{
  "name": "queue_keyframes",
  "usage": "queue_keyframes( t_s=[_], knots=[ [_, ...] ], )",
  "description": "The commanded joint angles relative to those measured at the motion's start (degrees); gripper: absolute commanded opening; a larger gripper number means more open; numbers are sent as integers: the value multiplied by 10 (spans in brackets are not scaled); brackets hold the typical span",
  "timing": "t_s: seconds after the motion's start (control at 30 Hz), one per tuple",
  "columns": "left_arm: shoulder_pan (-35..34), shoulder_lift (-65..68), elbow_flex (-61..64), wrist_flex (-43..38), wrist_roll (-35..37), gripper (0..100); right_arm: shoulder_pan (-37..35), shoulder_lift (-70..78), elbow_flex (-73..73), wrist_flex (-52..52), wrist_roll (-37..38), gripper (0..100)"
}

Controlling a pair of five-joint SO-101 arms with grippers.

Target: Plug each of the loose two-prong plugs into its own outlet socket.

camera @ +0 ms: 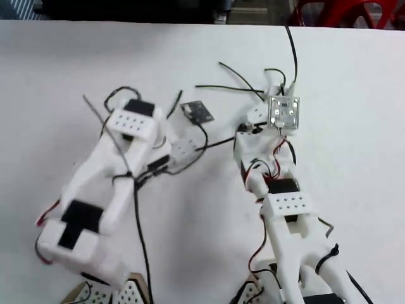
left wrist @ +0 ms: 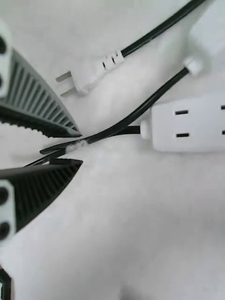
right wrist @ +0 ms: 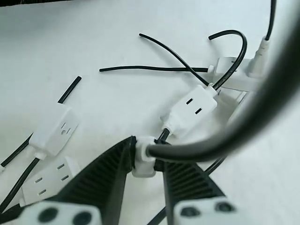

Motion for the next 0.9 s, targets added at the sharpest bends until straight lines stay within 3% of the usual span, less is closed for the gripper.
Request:
queue_keyframes(
  t_s=[0.0,0.13,0.33,0.47,0.63,0.87],
  knots=[
    [-11,-133,106,-75,21,175,1,-4,-27,8,0,18],
    [-53,-194,142,-109,88,253,1,-4,-30,18,1,18],
    [-109,-238,148,-113,113,252,-1,0,-118,167,19,18],
    [-138,-249,181,-142,154,252,-58,0,-162,239,34,18],
    [-145,-302,295,-241,149,252,-160,1,-170,247,97,18],
    [-183,-363,409,-354,154,253,-224,69,-265,290,98,18]
  ],
)
